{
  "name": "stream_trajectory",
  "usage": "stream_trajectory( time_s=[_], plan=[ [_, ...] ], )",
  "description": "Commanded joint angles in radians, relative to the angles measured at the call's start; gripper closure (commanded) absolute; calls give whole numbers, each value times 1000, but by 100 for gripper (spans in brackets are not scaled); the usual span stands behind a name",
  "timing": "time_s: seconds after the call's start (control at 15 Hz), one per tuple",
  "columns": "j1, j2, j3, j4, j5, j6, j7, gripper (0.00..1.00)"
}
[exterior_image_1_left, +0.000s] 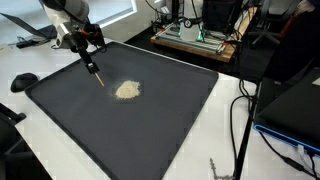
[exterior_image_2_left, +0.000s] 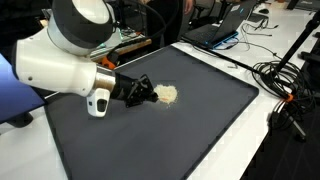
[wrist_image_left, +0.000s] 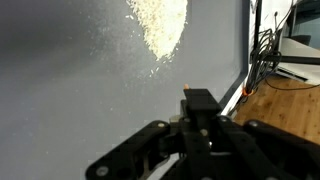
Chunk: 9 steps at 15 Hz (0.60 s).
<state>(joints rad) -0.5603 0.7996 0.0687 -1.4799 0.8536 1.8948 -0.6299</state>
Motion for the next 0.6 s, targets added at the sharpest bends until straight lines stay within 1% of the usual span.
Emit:
stream_trajectory(
  time_s=[0.0,0.33,0.53],
  plan=[
    [39,-183,-48,-237,74,74,-39,97],
    [120,-363,-111,-472,103,170,-40,97],
    [183,-479,-137,-622,126,273,-19,97]
  ],
)
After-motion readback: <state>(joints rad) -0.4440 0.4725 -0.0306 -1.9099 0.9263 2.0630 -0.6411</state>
